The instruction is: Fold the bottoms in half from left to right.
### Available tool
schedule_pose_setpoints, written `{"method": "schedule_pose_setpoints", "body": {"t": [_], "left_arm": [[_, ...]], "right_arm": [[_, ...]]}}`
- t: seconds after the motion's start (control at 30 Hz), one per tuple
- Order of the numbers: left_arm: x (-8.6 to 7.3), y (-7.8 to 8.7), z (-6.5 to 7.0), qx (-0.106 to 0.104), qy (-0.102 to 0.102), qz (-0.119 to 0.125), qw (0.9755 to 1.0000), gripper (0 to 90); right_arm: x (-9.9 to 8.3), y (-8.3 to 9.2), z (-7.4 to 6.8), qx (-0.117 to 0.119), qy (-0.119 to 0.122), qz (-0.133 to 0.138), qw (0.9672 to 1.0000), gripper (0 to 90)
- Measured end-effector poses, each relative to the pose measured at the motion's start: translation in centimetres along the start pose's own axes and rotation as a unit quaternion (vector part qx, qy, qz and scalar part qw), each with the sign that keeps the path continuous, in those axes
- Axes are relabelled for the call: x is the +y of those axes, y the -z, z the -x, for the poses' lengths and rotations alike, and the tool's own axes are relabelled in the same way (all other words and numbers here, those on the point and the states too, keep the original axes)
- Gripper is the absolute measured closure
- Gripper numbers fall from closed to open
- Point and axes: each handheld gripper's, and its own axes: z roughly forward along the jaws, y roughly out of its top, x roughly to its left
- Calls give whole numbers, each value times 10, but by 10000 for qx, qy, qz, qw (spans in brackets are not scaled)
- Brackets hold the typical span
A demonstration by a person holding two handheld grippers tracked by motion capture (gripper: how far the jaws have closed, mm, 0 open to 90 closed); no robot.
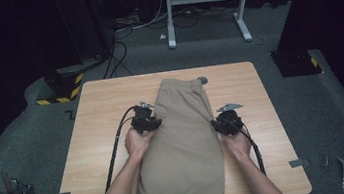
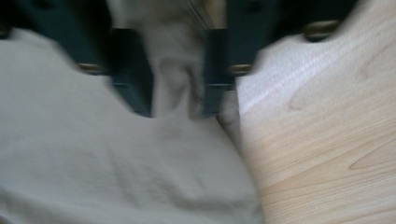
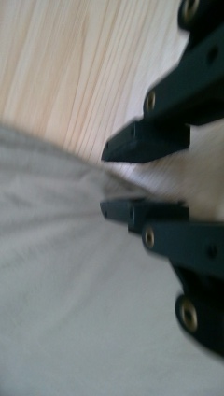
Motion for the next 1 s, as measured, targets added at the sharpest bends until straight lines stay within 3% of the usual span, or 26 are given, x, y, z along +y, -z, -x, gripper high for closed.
{"method": "schedule_pose_setpoints", "body": {"t": [0.1,0.23,0.3,0.37,0.43,0.47,0.53,0.67,0.83,0.93,1.0], "left_arm": [[-13,19,4,-35,-88,79,9999,480],[-34,42,13,-112,-110,257,9995,462],[-49,57,22,-207,-74,592,9980,470],[-58,60,28,-121,-153,578,9981,486],[-66,54,33,-15,-349,393,9986,507],[-68,48,34,57,-433,252,9987,518],[-70,39,31,28,-360,146,9992,527],[-63,28,27,48,-268,127,9995,528],[-50,16,24,107,-175,146,9997,500],[-47,24,24,87,-126,175,9997,423],[-52,42,24,-52,-20,401,9992,391]], "right_arm": [[-8,21,-5,107,25,249,9996,613],[-22,36,-29,574,232,357,9974,592],[-29,40,-44,762,321,397,9958,589],[-34,38,-56,784,475,343,9952,581],[-37,31,-61,719,578,169,9956,577],[-38,26,-61,701,601,85,9957,576],[-36,21,-58,652,592,118,9960,589],[-25,13,-51,537,825,68,9951,578],[-7,-3,-32,439,771,11,9961,554],[-4,0,-28,362,636,22,9973,501],[-8,14,-26,496,406,273,9976,507]]}}
